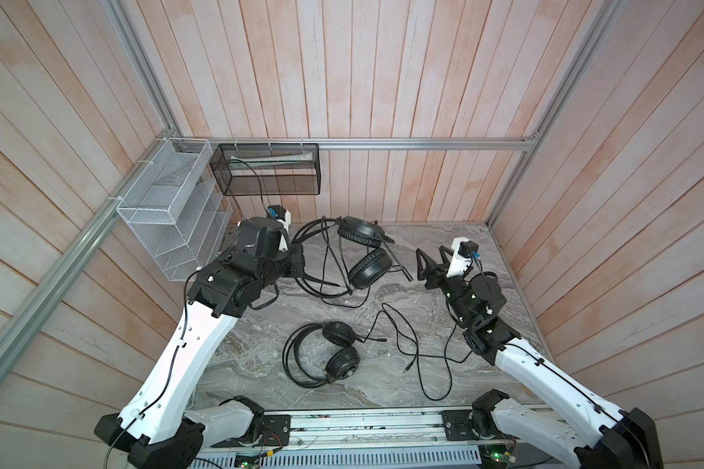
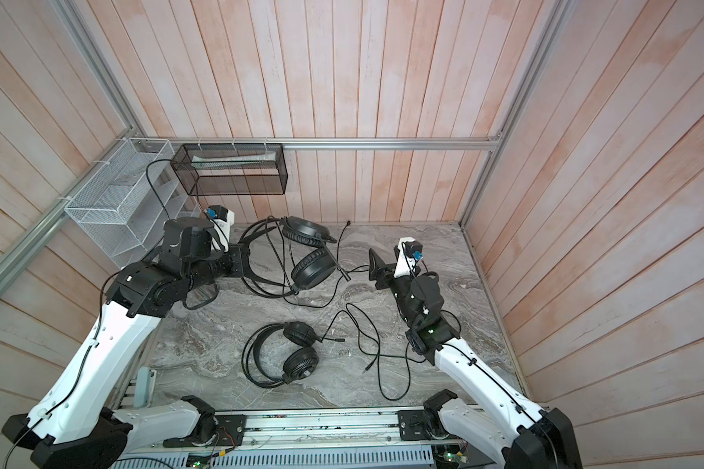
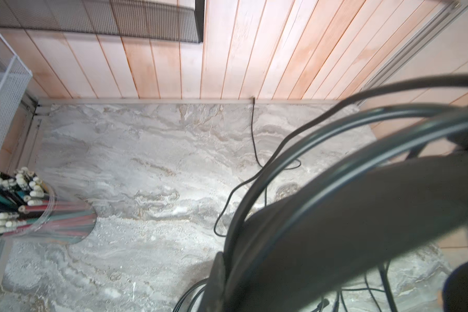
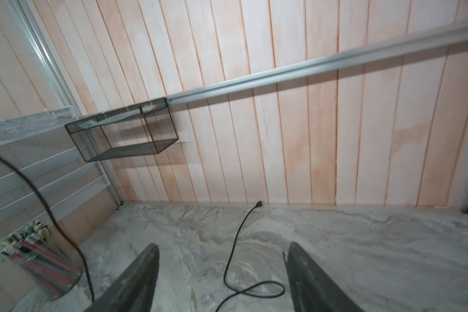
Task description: Wrap the headphones
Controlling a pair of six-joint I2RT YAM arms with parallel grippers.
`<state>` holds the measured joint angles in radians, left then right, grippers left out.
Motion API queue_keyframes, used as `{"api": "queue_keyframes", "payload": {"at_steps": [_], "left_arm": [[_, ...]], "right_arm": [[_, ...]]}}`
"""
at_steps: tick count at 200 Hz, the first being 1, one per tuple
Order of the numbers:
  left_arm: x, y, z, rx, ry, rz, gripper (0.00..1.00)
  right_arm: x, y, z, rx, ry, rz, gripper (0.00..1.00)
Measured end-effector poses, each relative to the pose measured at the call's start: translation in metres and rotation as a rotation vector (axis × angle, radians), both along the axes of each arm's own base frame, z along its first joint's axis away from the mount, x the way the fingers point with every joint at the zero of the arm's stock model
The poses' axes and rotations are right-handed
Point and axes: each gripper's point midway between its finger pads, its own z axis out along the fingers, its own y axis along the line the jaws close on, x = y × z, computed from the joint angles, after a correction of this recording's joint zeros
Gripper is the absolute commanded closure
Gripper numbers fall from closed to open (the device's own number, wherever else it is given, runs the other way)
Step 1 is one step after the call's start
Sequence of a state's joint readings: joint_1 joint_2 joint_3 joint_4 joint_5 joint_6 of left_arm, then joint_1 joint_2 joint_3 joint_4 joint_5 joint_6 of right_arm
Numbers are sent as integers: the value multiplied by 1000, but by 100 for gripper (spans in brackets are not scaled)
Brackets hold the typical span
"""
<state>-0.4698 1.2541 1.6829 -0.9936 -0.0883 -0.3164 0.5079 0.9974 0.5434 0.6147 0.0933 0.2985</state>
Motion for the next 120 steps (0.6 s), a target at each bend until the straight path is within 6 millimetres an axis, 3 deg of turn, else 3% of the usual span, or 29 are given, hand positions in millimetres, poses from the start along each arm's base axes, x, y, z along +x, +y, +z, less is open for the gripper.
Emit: {"api": "queue_keyframes", "payload": {"at_steps": [22,58,75,120], "left_arm": [[3,-8,31,-53,-41,-23,100],[9,-23,62,-107,-67,-68,100],[12,-33,65,-114,-60,-87,100],[11,-51,55,-93,-12,-127,100]], "right_arm": [[-3,27,-37,62,44,129,9],[-22,107,-48,116,19,396,8],[-20,140,-55,137,18,482,8],[8,196,-75,176,16,582,8]]}}
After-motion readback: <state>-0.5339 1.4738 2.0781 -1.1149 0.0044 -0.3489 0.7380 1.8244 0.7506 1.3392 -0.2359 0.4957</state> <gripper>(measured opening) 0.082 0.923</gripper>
